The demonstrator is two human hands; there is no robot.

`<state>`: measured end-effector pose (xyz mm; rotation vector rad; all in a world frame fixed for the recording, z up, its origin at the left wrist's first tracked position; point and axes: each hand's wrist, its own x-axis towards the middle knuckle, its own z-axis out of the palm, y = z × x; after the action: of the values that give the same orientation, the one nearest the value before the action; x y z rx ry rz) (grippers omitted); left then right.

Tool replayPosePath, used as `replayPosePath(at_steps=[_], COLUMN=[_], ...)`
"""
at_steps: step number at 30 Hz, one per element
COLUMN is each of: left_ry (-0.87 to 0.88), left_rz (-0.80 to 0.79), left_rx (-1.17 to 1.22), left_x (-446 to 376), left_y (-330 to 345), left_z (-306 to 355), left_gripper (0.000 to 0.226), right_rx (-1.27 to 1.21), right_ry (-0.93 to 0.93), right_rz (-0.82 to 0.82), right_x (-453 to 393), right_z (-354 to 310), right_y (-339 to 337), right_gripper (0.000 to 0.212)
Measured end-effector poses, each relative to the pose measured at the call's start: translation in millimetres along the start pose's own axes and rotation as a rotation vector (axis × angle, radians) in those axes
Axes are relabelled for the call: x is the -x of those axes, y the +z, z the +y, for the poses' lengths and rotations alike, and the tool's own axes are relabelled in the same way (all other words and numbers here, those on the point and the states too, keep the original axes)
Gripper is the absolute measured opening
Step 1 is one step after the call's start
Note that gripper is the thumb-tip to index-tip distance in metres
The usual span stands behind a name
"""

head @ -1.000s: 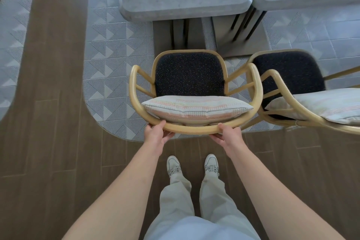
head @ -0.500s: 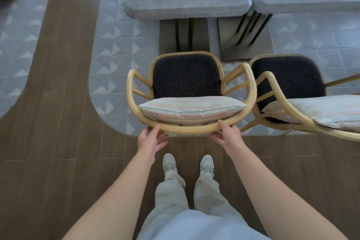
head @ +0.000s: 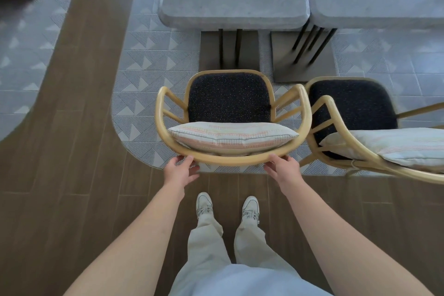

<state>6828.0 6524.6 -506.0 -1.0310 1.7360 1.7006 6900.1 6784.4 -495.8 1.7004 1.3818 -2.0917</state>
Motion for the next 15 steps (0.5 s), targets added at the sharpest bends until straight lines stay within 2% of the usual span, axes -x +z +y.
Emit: replayPosePath(at_steps=[3,6,12,15], left_ry=[-0.077,-0.123,-0.131,-0.130], left_rz=[-0.080,-0.143,-0.153,-0.154], left_rx=[0.141,0.253,0.294,0.286], left_x=[-2.6,-6.9,-7.8,-3.8], left_y=[6.7,10.9,11.3,7.2], left_z=[3.1,5.9,1.9,0.3], left_gripper=[0.036,0.039,0.042,0.043], right_rx=[-0.057,-0.034,-0.064,-0.026], right_ry=[0.020,0.018,0.042,0.052], right_rz=[-0.031,-0.039,-0.046,-0.044], right_x=[-1.6,-3.3,-3.9,-0.5], right_z=[-2.5,-3.5,-5.9,-1.8], right_y=[-1.0,-2.3,-1.1,-2.8], right_gripper=[0.025,0.027,0.024,0.029])
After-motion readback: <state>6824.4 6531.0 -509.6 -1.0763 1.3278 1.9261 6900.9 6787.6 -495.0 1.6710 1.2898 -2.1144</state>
